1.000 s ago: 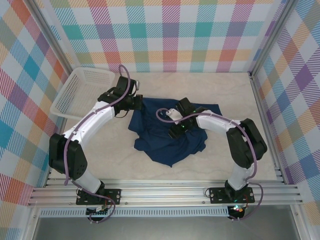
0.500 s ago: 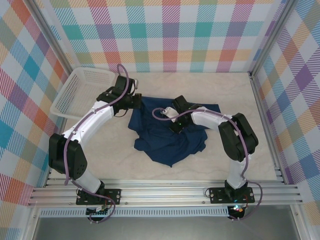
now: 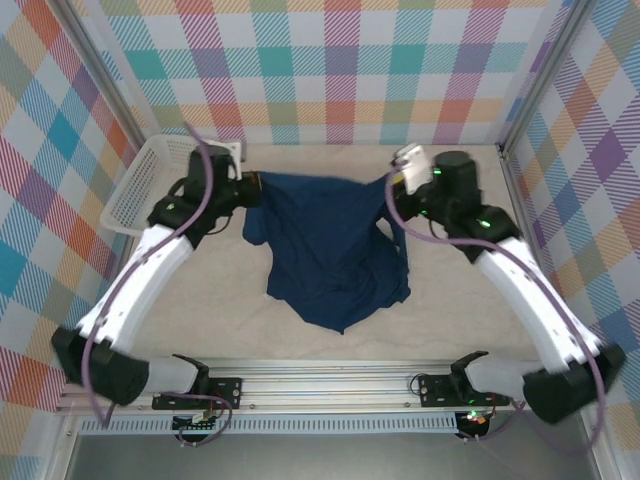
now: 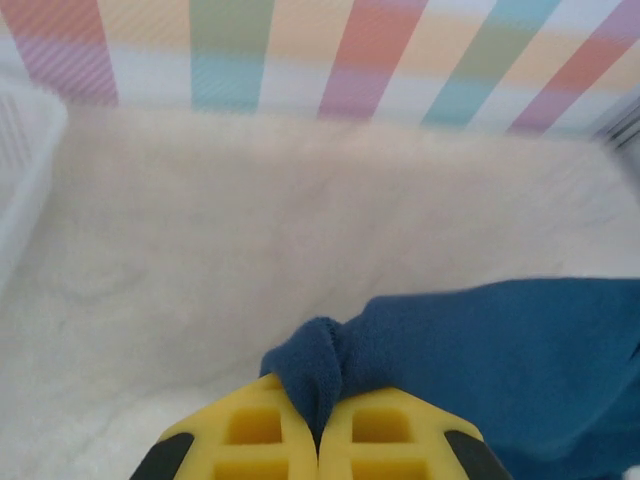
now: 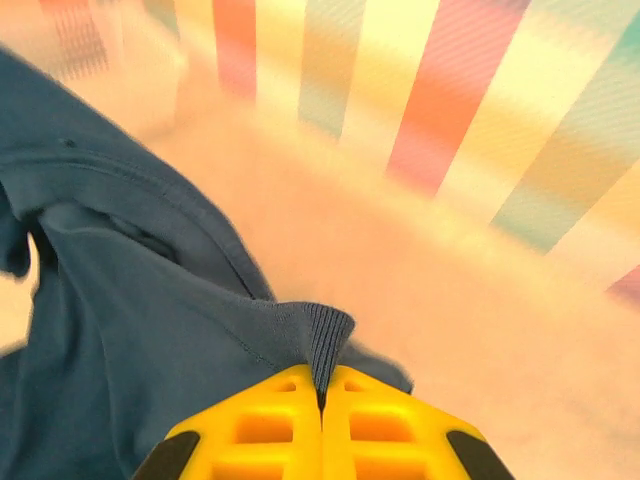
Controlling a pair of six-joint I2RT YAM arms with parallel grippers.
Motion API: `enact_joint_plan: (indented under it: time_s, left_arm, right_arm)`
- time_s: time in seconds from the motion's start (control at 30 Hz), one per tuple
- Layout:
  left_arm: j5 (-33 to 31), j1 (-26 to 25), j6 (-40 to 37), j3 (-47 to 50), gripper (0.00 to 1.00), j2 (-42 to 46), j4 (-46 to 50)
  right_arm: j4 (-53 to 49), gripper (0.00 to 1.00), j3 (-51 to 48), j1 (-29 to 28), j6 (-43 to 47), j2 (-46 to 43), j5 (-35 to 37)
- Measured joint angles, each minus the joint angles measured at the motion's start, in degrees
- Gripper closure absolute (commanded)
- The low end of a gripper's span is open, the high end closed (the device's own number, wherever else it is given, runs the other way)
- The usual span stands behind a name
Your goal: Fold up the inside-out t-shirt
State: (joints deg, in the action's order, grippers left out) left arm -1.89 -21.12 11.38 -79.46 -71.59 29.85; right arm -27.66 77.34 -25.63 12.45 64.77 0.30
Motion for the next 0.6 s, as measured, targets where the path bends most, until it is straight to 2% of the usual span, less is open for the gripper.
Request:
enact_joint_plan:
  time_s: [0.13, 0.33, 0.47, 0.6]
  left_arm:
    - [2.03, 0.00, -0.13, -1.95, 1.00, 12.07, -2.08]
    - [7.45, 0.00, -0.85, -8.66, 1.00, 23.45, -2.86]
    - [10.03, -0.02, -1.68, -15.78, 1.00, 25.00, -0.68]
    - [8.98, -0.09, -2.69, -21.75, 1.00, 22.95, 3.69]
  right_arm:
    - [-0.57, 1.00, 7.72, -0.66, -0.02, -10.03, -0.02]
    - [-4.46, 1.00, 17.03, -0.87, -0.09, -15.74, -4.20]
    - [-7.63, 1.00, 20.22, -1.03, -0.46, -16.74, -7.13]
    - [-9.40, 1.00, 22.77, -1.09, -0.17, -16.52, -7.63]
